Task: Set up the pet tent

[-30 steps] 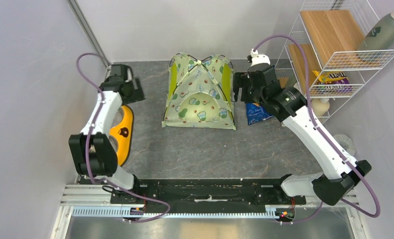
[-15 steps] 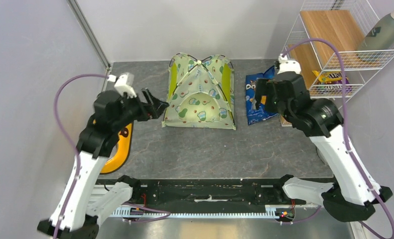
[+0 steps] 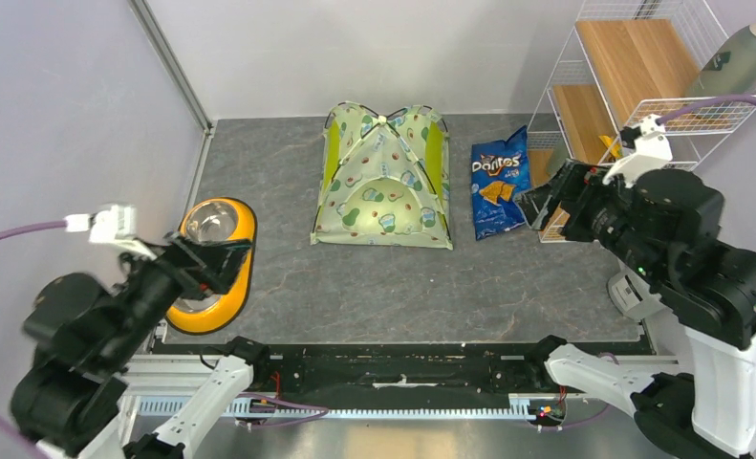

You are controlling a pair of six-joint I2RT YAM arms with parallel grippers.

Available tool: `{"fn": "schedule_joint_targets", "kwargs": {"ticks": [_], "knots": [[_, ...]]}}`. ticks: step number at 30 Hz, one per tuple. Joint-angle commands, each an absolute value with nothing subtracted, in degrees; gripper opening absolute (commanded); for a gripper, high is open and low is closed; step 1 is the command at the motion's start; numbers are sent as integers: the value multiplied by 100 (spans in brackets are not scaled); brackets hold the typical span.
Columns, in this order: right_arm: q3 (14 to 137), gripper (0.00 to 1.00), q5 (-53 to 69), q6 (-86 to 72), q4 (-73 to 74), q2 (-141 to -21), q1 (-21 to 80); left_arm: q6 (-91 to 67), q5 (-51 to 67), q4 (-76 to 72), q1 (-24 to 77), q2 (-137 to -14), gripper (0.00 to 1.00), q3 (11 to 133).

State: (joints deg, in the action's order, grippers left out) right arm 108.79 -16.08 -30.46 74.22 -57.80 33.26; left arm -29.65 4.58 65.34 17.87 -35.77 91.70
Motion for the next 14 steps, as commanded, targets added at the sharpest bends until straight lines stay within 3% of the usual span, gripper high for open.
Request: {"fn": "schedule_joint_targets", "kwargs": {"ticks": [1, 14], "knots": [[11150, 97, -845, -3243, 7215, -5663, 3312, -2653, -426, 7876, 1810, -3826, 93, 10306], [11490, 97, -201, -3211, 7241, -5741, 3318, -2931, -580, 8434, 1811, -3653, 93, 10712]]}}
